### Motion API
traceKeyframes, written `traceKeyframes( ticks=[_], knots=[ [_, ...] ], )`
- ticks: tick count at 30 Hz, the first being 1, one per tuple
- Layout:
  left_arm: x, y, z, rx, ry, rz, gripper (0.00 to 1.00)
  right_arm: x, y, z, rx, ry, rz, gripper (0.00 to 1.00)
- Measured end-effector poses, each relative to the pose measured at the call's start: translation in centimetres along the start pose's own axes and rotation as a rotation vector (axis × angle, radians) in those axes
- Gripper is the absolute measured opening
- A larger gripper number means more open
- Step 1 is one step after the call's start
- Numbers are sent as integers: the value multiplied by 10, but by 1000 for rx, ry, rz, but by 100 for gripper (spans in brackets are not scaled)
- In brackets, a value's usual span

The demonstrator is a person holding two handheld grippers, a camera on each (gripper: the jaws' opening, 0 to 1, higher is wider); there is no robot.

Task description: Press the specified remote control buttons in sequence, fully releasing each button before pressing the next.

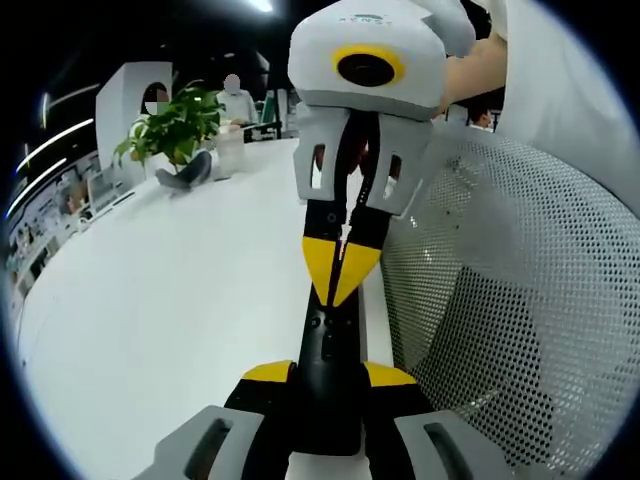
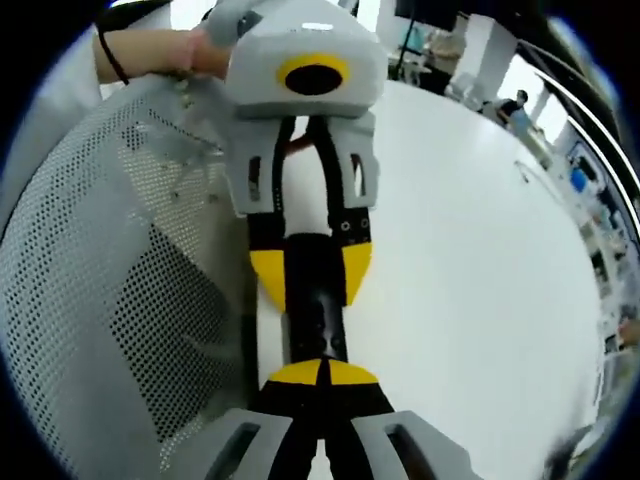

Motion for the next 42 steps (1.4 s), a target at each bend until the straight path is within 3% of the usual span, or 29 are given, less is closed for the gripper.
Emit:
traceKeyframes(
  ticks=[9, 16, 21, 24, 27, 31, 42],
  knots=[
    [0, 0, 0, 1, -1, 2, 25, 0, -2, -1, -76, 93, -12, 0],
    [0, 0, 0, 0, 0, 3, 25, 2, 0, 0, 29, -45, 34, 0],
    [0, 0, 0, -1, 1, 1, 25, -4, 0, -1, 25, 41, 107, 0],
    [0, 0, 0, 1, 3, 2, 25, -19, -1, -7, 62, 15, 37, 0],
    [0, 0, 0, 0, 3, 2, 25, -19, -2, -6, 36, 81, 67, 0],
    [0, 0, 0, 0, 3, 2, 25, -15, -3, -7, 37, 43, 55, 0],
    [0, 0, 0, 1, 2, 5, 25, -18, -6, -7, -13, 109, 19, 0]
  ],
)
Point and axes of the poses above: the point that each gripper's makers call its tool centre point, and the gripper's own axes: y roughly backward along the fingers, x roughly to its right, z roughly out of its underside, the point moved 1 cm from there along y, roughly backward along the fingers, and after that the axes turned 15 degrees about -y, right-handed, at the moved point
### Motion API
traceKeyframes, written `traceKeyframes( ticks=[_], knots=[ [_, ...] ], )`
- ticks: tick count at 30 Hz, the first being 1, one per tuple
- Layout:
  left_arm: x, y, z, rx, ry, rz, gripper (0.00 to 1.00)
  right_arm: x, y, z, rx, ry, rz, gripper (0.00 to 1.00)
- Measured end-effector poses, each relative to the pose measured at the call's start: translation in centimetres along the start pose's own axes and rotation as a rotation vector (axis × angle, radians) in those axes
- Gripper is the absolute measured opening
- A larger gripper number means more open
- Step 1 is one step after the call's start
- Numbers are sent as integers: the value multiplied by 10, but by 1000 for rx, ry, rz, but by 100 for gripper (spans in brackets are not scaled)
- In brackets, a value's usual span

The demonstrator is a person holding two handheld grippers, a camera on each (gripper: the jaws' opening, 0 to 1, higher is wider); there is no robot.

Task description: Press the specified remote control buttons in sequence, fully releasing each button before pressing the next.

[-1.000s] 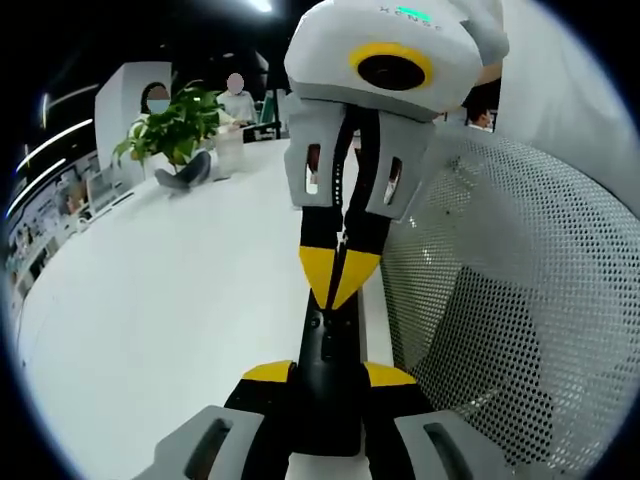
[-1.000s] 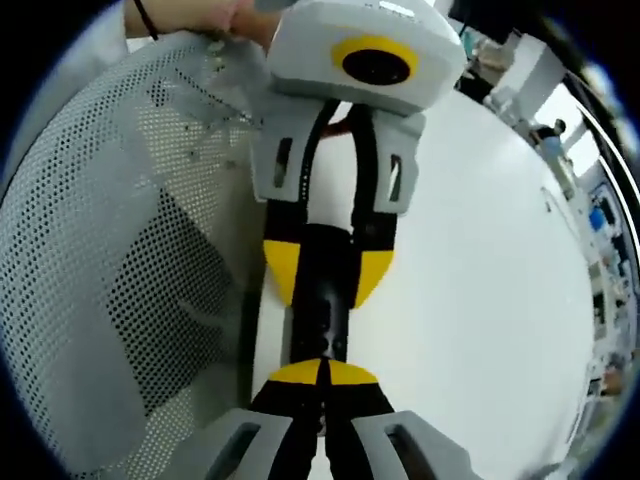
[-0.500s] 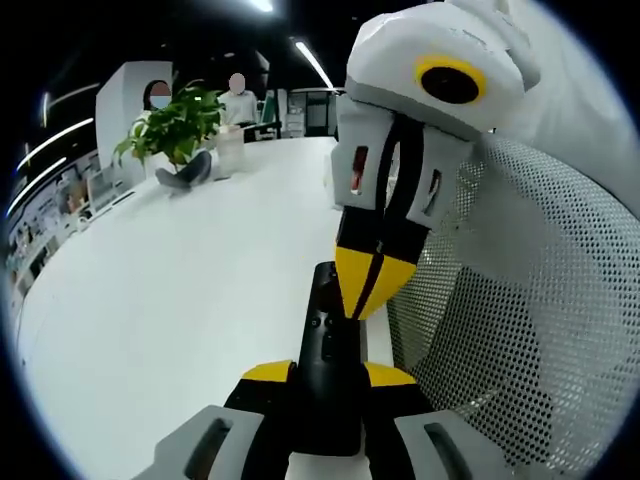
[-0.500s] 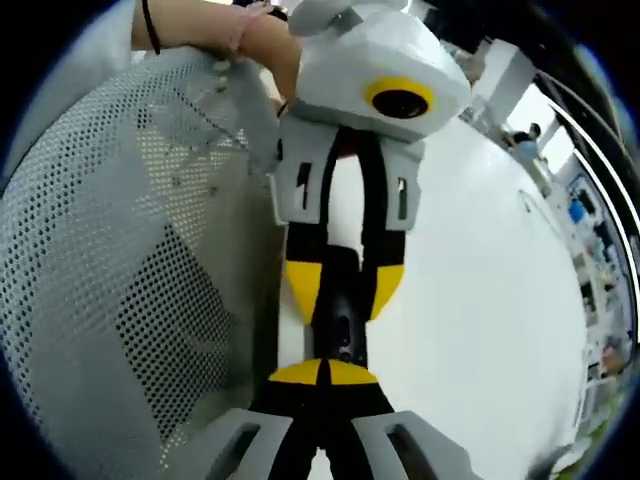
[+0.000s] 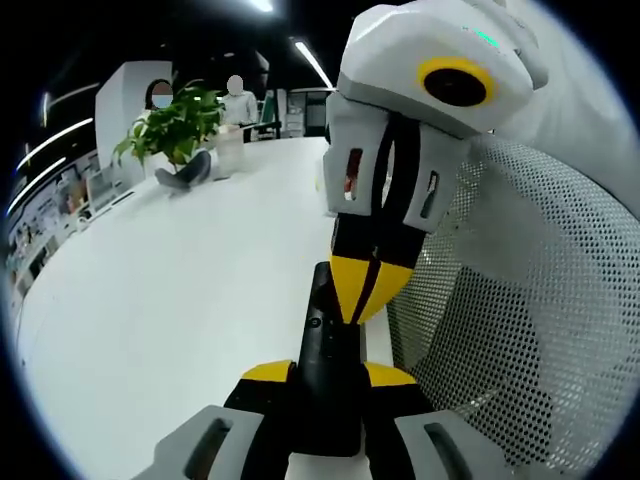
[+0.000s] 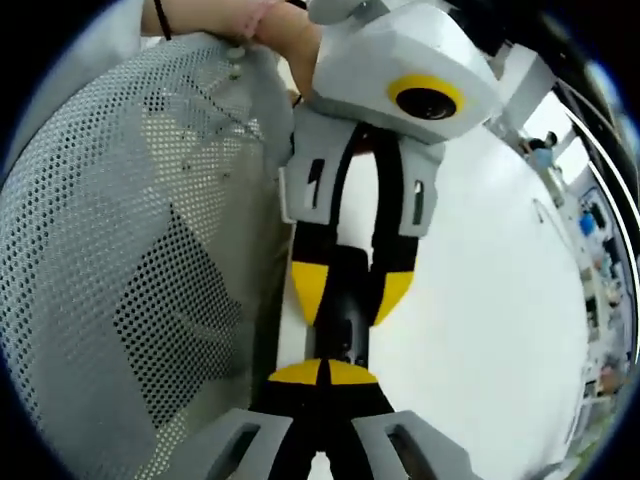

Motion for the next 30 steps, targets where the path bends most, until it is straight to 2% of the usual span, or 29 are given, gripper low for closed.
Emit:
traceKeyframes(
  ticks=[5, 9, 14, 20, 22, 23, 26, 30],
  knots=[
    [0, 0, 0, 0, 2, 0, 25, -1, 0, -1, -7, 16, -9, 0],
    [0, 0, 0, 5, 7, -2, 25, -2, -2, -3, 7, -11, -23, 0],
    [0, 0, 0, 4, 7, -2, 25, -2, -2, -4, 10, -6, -9, 0],
    [0, 0, 0, 5, 7, -5, 25, -1, 0, -4, 78, -109, -49, 0],
    [0, 0, 0, 7, 10, -6, 25, -1, 3, -3, 88, -187, -90, 0],
    [0, 0, 0, 7, 10, -7, 25, 3, 4, 0, 75, -223, -83, 0],
    [0, 0, 0, 7, 8, -6, 25, 12, 7, 0, 80, -193, -54, 0],
    [0, 0, 0, 8, 6, -3, 25, 12, 4, -4, 74, -181, -58, 0]
  ],
)
Point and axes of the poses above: the point that each gripper's makers call its tool centre point, and the gripper's own axes: y roughly backward along the fingers, x roughly to its right, z roughly out of its underside, the point moved 1 cm from there along y, roughly backward along the fingers, and after that the axes turned 15 degrees about -y, right-handed, at the moved point
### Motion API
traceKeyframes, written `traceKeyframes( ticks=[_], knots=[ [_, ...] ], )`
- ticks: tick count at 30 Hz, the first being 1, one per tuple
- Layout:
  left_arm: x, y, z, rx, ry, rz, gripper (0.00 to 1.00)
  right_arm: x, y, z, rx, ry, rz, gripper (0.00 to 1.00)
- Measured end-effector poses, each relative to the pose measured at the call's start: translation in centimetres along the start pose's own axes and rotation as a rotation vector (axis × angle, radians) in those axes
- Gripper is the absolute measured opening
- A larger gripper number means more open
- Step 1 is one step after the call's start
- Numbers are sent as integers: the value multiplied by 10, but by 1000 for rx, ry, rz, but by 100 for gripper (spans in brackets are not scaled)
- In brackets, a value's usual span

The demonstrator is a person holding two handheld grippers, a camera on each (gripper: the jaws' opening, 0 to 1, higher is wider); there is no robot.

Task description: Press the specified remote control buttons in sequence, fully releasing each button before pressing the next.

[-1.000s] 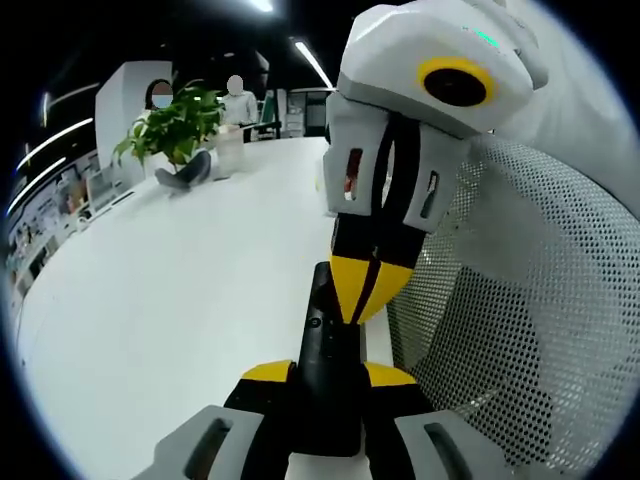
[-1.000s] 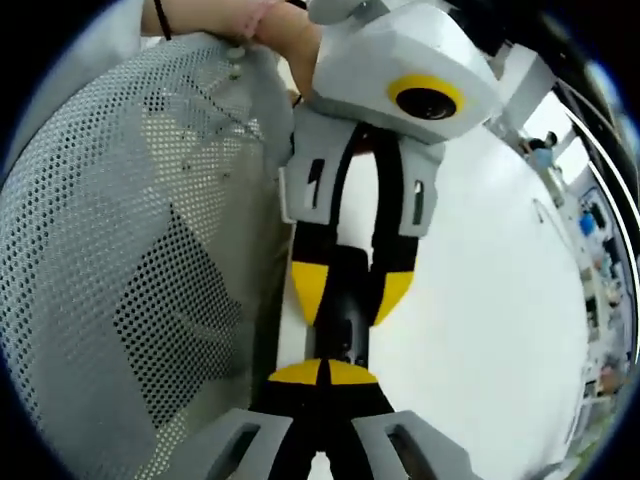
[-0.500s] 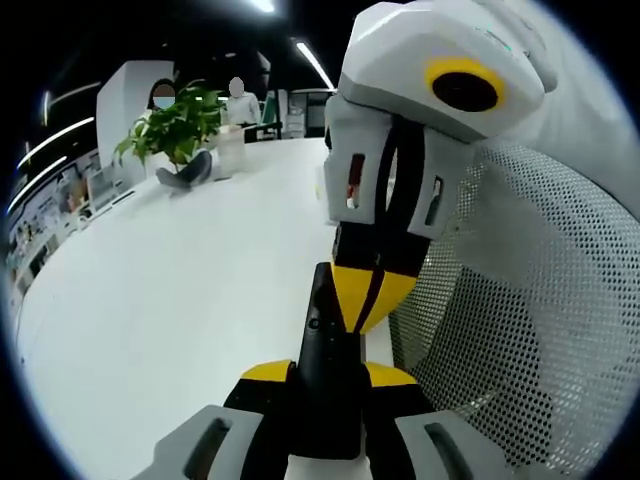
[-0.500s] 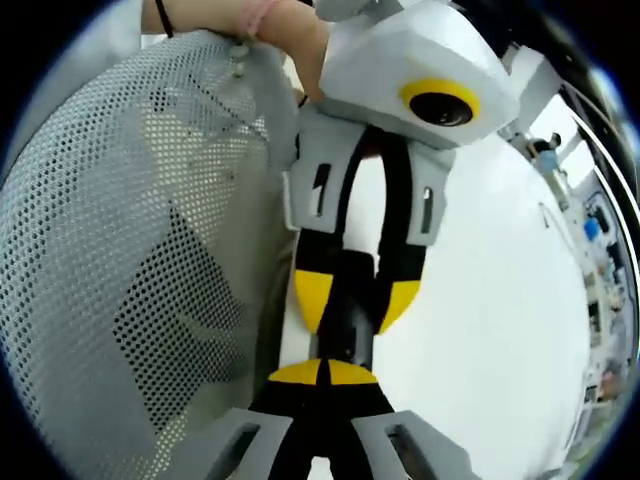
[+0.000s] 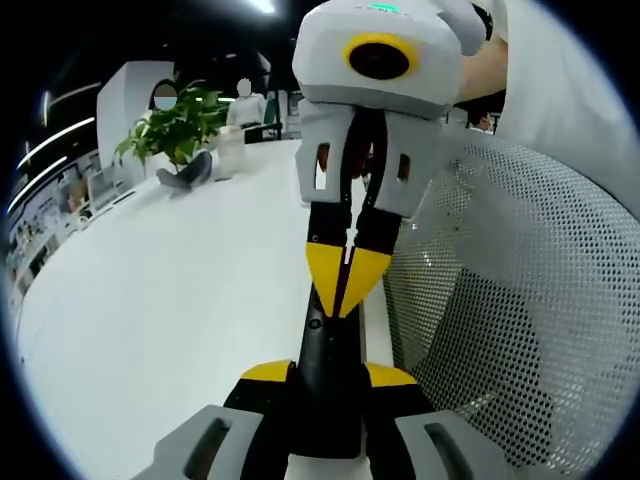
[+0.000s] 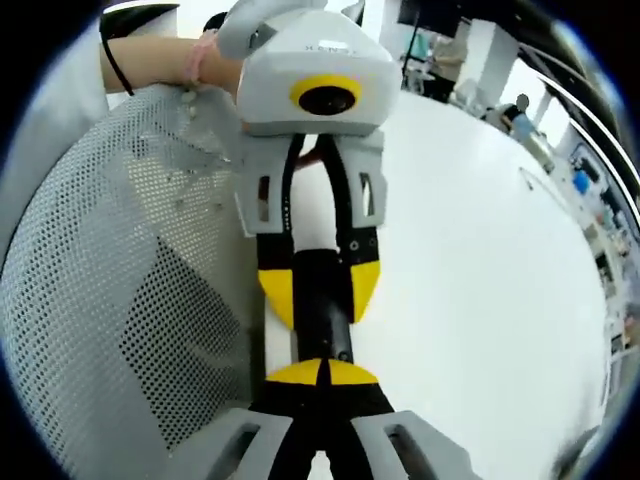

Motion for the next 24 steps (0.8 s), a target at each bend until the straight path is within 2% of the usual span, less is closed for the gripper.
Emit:
traceKeyframes(
  ticks=[3, 9, 17, 24],
  knots=[
    [0, 0, 0, 1, 2, -1, 25, 0, -2, 0, -15, 25, 7, 0],
    [0, 0, 0, 3, 0, 2, 25, 1, -3, 0, -31, 2, -7, 0],
    [0, 0, 0, 4, -1, 5, 25, 1, -5, 0, -86, 84, 38, 0],
    [0, 0, 0, 3, -2, 5, 25, 4, -2, -1, -35, -59, -20, 0]
  ],
)
Point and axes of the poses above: the point that each gripper's makers call its tool centre point, and the gripper's own axes: y roughly backward along the fingers, x roughly to its right, z roughly out of its underside, the point moved 1 cm from there along y, roughly backward along the fingers, and after that the axes turned 15 degrees about -y, right-handed, at the moved point
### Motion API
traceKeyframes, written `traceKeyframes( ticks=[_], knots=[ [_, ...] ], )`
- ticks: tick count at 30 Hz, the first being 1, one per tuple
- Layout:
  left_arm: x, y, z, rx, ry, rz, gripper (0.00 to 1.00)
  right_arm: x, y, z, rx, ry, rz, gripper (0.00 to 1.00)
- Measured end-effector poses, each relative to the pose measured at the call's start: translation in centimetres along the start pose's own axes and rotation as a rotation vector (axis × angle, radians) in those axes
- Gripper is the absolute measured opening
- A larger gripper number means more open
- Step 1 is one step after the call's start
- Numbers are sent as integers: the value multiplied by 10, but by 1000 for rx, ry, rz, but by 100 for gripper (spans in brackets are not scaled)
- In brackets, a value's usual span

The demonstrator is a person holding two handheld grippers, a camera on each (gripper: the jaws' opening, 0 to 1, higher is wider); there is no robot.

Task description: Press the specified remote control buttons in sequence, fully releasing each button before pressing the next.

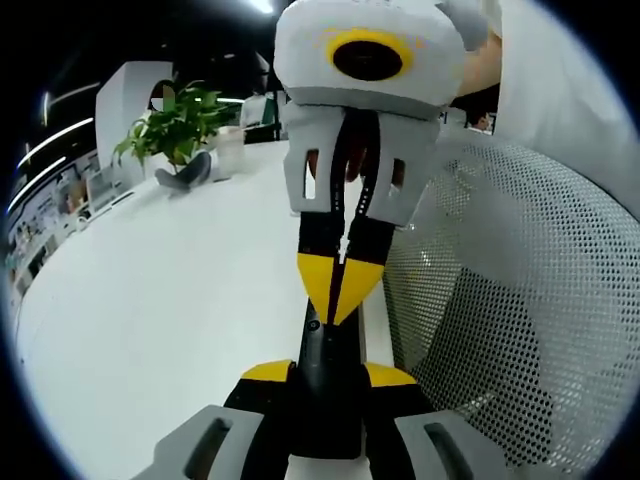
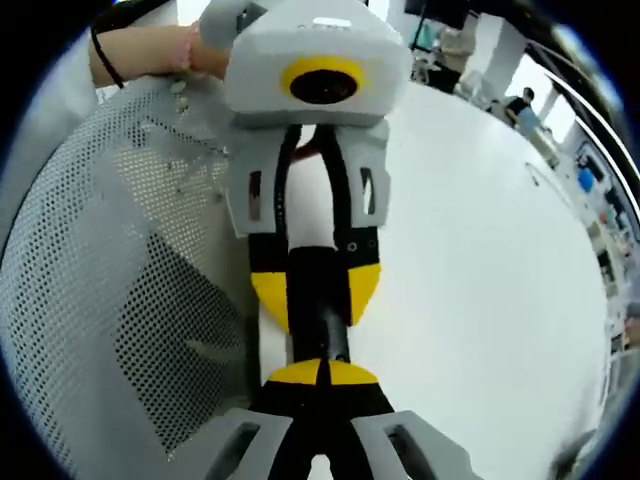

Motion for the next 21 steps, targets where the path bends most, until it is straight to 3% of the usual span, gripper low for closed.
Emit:
traceKeyframes(
  ticks=[5, 10, 21],
  knots=[
    [0, 0, 0, 1, 2, -2, 25, 1, 2, 0, 3, -68, -49, 0],
    [0, 0, 0, -1, 3, -4, 25, 10, 0, -1, -10, -47, -3, 0],
    [0, 0, 0, 1, 4, -4, 25, 12, -3, -4, -43, -57, -35, 0]
  ],
)
Point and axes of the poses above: the point that each gripper's makers call its tool centre point, and the gripper's own axes: y roughly backward along the fingers, x roughly to its right, z roughly out of its underside, the point moved 1 cm from there along y, roughly backward along the fingers, and after that the axes turned 15 degrees about -y, right-handed, at the moved point
